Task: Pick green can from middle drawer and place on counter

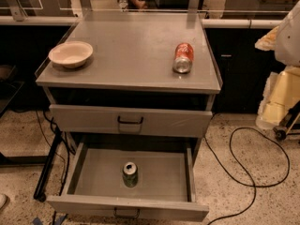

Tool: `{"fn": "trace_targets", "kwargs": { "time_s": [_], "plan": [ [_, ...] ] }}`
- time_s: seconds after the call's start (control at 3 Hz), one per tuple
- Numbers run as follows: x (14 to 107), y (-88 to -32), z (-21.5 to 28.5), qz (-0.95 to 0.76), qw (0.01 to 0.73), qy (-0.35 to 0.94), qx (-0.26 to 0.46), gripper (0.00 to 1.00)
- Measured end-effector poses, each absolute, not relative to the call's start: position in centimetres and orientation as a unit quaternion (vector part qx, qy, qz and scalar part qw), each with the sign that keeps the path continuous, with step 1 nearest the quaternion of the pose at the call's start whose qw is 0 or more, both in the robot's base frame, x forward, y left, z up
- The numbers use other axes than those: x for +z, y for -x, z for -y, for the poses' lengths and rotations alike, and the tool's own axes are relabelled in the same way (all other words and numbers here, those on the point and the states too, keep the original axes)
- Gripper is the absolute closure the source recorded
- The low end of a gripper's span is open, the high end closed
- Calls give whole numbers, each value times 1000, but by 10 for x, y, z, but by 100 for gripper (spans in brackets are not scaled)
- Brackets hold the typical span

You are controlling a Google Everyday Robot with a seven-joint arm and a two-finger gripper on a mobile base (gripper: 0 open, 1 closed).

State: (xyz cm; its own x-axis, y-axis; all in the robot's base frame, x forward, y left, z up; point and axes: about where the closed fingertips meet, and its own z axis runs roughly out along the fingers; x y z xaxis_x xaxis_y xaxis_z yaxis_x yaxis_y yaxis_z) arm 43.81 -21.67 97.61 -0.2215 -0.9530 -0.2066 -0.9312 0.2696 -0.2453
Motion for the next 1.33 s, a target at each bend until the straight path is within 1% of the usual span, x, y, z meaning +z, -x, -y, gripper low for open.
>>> {"fn": "trace_targets", "kwargs": {
  "time_s": [0.33,0.67,1.33],
  "plan": [
    [975,-437,215,-781,162,602,-36,0],
    [949,-434,205,-790,166,589,-27,0],
    [870,-421,181,-811,163,560,31,0]
  ]
}}
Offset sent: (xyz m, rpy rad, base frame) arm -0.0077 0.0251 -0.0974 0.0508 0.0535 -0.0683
